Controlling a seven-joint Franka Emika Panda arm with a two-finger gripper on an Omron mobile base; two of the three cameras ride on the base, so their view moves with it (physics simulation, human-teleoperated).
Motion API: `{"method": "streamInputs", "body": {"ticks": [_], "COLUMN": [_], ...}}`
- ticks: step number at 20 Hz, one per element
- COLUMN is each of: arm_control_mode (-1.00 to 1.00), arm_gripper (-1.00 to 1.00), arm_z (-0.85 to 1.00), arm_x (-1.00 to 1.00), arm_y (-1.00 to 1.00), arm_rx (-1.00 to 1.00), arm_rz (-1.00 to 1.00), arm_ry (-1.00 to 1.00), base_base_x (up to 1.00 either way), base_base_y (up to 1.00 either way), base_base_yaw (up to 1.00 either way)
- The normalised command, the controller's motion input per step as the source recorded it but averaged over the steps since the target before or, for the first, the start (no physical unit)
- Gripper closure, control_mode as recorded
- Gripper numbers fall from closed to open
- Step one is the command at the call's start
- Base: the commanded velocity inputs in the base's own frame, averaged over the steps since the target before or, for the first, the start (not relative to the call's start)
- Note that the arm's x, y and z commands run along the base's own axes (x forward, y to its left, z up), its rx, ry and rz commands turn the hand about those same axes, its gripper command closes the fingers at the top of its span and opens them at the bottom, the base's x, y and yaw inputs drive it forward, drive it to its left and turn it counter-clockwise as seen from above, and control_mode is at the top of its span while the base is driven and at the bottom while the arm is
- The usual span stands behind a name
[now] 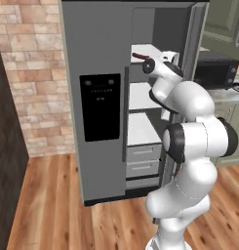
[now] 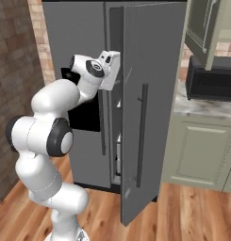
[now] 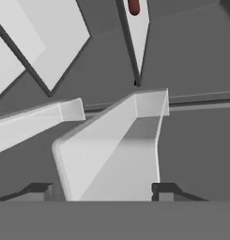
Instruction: Move the hot dog bun to the plate on the dining table and place the condiment next to that plate. Then navigate to the fridge and take the sausage and place it on the plate as well.
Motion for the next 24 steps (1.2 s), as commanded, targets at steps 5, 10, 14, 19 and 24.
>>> {"method": "streamInputs", "body": {"ticks": [5,10,14,19,24], "arm_control_mode": [-1.00,-1.00,-1.00,-1.00,-1.00], "arm_gripper": [-1.00,-1.00,-1.00,-1.00,-1.00], "arm_z": [0.00,-0.04,-0.09,-0.12,-0.09], "arm_x": [-0.29,-0.34,-0.18,-0.10,0.00], "arm_y": [-0.80,-1.00,-1.00,-1.00,-0.96], "arm_rx": [0.01,0.05,0.08,0.10,0.08], "arm_rz": [-0.13,-0.08,-0.06,-0.04,-0.02], "arm_ry": [0.00,0.00,0.00,0.00,0.00], "base_base_x": [0.00,0.00,0.00,0.00,0.00], "base_base_y": [0.00,0.00,0.00,0.00,0.00], "base_base_yaw": [0.00,0.00,0.00,0.00,0.00]}}
